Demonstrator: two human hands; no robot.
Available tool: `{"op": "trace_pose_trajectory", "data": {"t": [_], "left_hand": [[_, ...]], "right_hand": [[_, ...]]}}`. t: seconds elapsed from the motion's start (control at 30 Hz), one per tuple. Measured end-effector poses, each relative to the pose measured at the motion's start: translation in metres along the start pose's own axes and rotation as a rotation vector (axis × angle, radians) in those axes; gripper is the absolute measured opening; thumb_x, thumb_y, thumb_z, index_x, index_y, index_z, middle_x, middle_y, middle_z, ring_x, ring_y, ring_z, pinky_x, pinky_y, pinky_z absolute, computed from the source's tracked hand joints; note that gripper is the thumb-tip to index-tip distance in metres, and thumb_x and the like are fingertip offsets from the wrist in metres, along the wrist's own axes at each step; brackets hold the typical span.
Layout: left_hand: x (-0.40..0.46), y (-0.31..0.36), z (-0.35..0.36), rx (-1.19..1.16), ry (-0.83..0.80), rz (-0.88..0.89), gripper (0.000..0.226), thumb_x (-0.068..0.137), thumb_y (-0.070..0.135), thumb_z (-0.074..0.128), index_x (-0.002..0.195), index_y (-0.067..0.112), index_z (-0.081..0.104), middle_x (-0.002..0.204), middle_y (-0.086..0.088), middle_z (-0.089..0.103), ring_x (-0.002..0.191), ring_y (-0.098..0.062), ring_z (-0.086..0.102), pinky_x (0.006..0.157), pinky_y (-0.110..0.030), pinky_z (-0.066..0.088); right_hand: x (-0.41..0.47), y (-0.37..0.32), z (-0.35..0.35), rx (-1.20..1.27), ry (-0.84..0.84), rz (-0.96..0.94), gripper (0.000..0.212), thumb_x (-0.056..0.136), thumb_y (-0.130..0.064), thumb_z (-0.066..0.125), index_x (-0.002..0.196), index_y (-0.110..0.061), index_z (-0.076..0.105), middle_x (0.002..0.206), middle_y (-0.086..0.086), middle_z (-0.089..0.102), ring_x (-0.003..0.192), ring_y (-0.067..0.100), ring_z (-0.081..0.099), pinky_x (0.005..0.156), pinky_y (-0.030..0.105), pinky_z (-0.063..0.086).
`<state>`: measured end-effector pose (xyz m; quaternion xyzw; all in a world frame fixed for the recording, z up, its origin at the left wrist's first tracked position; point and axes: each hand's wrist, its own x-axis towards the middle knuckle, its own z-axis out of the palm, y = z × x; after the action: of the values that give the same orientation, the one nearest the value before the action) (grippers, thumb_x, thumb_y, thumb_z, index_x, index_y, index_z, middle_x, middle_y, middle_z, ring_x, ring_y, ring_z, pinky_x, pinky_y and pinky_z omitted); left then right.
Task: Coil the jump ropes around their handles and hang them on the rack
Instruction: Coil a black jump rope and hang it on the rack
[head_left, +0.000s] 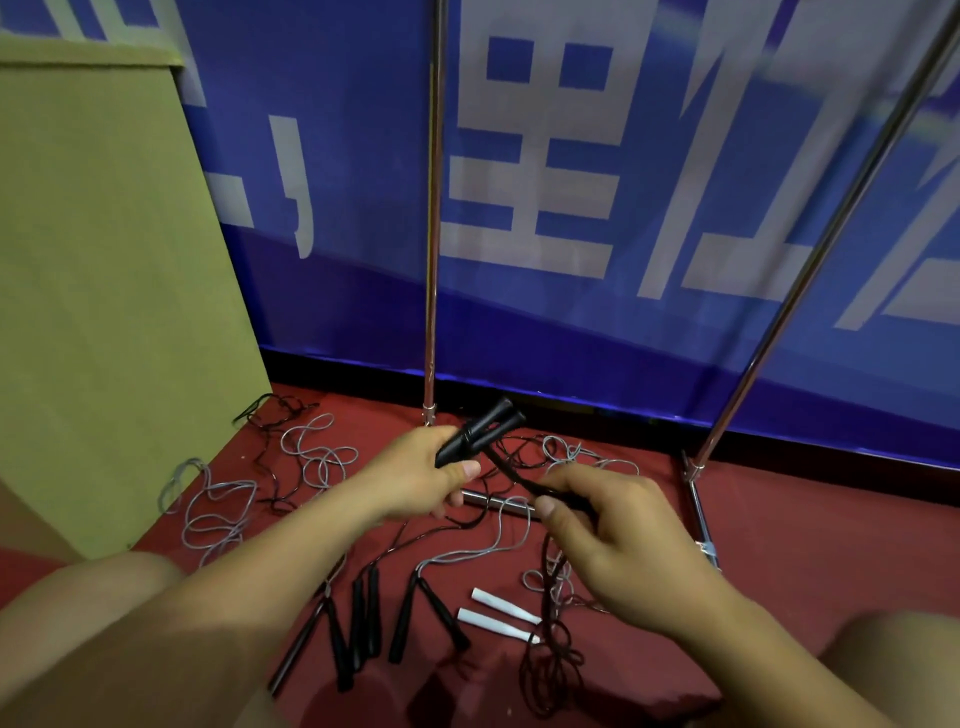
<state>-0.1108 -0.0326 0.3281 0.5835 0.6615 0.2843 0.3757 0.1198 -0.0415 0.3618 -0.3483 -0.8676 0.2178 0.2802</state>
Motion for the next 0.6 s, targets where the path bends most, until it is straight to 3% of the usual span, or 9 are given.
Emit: {"op": "trace_pose_trajectory", "data": {"t": [0.17,0.27,0.37,0.47,0.53,0.6], "left_hand": [[-0.009,-0.002,0.014,0.506,0.032,0.131,0.024,0.095,0.044,0.06,0.112,0.035,0.046,0.078,0.005,0.067,0.073,-0.021,0.066,0.072,-0.038,0.055],[-0.019,0.007,0.02,0.638,-0.004,0.184,0.025,0.095,0.045,0.059,0.112,0.038,0.043,0.086,0.004,0.065,0.084,-0.028,0.064,0.071,-0.037,0.05],[-0.027,0.013,0.026,0.715,-0.094,0.301,0.031,0.092,0.046,0.061,0.117,0.036,0.045,0.108,0.007,0.066,0.102,-0.027,0.063,0.079,-0.037,0.05],[-0.034,0.017,0.035,0.629,-0.201,0.436,0.022,0.09,0.039,0.067,0.101,0.026,0.052,0.097,0.011,0.059,0.093,-0.016,0.058,0.08,-0.034,0.047],[-0.039,0.02,0.037,0.59,-0.225,0.507,0.027,0.09,0.034,0.07,0.086,0.027,0.043,0.081,0.015,0.047,0.08,-0.008,0.047,0.072,-0.031,0.042],[-0.042,0.021,0.036,0.556,-0.197,0.568,0.026,0.089,0.029,0.07,0.086,0.027,0.044,0.078,0.017,0.043,0.077,-0.005,0.043,0.071,-0.031,0.041]], "right_hand": [[0.001,0.008,-0.002,-0.026,0.066,-0.01,0.009,0.092,-0.029,0.058,0.088,-0.027,0.066,0.072,-0.024,0.055,0.067,-0.002,0.052,0.059,0.009,0.033],[0.002,0.011,-0.002,-0.041,0.107,-0.042,0.008,0.092,-0.026,0.059,0.092,-0.025,0.068,0.074,-0.022,0.057,0.073,-0.004,0.054,0.065,0.008,0.035],[0.007,0.019,-0.002,-0.088,0.139,-0.041,0.011,0.092,-0.027,0.058,0.092,-0.023,0.068,0.08,-0.012,0.058,0.075,0.005,0.055,0.066,0.016,0.04],[0.012,0.028,-0.003,-0.112,0.167,0.016,0.007,0.092,-0.024,0.066,0.094,-0.026,0.072,0.084,-0.009,0.06,0.075,0.008,0.056,0.069,0.013,0.04],[0.014,0.031,-0.005,-0.102,0.15,0.101,0.008,0.089,-0.024,0.071,0.094,-0.028,0.075,0.085,-0.01,0.064,0.076,0.004,0.059,0.07,0.008,0.039],[0.017,0.032,-0.008,0.043,0.102,0.259,0.009,0.085,-0.024,0.077,0.092,-0.029,0.075,0.086,-0.011,0.07,0.077,0.001,0.063,0.073,0.012,0.046]]}}
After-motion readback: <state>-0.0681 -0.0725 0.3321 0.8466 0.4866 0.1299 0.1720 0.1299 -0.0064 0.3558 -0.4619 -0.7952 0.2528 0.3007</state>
